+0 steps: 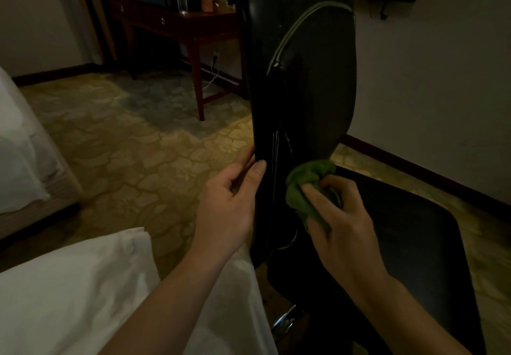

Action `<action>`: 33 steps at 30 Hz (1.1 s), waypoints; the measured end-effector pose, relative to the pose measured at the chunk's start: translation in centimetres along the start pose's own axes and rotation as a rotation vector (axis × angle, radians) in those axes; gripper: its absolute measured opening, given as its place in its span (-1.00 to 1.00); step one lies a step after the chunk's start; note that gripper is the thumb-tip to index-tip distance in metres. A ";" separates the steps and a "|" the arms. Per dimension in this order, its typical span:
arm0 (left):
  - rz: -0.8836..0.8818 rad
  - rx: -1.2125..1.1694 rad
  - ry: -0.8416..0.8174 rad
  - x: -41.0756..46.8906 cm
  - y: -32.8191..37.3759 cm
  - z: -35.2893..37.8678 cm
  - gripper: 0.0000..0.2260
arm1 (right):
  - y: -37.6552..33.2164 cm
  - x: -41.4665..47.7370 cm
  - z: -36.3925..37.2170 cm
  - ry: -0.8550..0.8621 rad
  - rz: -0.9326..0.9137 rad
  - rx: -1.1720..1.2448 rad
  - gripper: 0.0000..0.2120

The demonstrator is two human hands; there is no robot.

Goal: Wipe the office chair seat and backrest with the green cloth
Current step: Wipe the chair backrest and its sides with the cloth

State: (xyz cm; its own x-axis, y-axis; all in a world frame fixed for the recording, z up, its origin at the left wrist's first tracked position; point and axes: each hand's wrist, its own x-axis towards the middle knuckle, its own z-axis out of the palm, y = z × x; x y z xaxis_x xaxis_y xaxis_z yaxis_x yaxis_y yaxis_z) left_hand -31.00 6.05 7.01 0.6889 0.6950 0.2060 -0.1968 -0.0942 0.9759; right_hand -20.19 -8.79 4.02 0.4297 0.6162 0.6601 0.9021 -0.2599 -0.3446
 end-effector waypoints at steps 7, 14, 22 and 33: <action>-0.173 -0.138 -0.001 -0.1 1.6 -0.1 -0.68 | -1.2 4.5 -1.2 0.074 -0.070 0.002 -0.61; -0.183 -0.154 0.062 0.0 1.9 0.1 -0.54 | 1.3 1.4 1.8 0.108 -0.056 0.054 -0.65; -0.179 -0.162 0.072 0.1 1.5 0.3 -0.55 | 2.6 -3.8 2.5 0.000 0.015 0.054 -0.68; -0.148 -0.184 0.029 0.2 1.1 0.0 -0.64 | -0.8 2.2 0.8 0.094 -0.020 0.025 -0.66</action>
State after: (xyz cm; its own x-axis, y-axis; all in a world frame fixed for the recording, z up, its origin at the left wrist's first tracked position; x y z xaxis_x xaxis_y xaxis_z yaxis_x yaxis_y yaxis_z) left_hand -31.10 6.07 8.15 0.7000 0.7119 0.0566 -0.2202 0.1398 0.9654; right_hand -19.96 -6.61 5.20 0.4147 0.5484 0.7262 0.9097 -0.2293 -0.3463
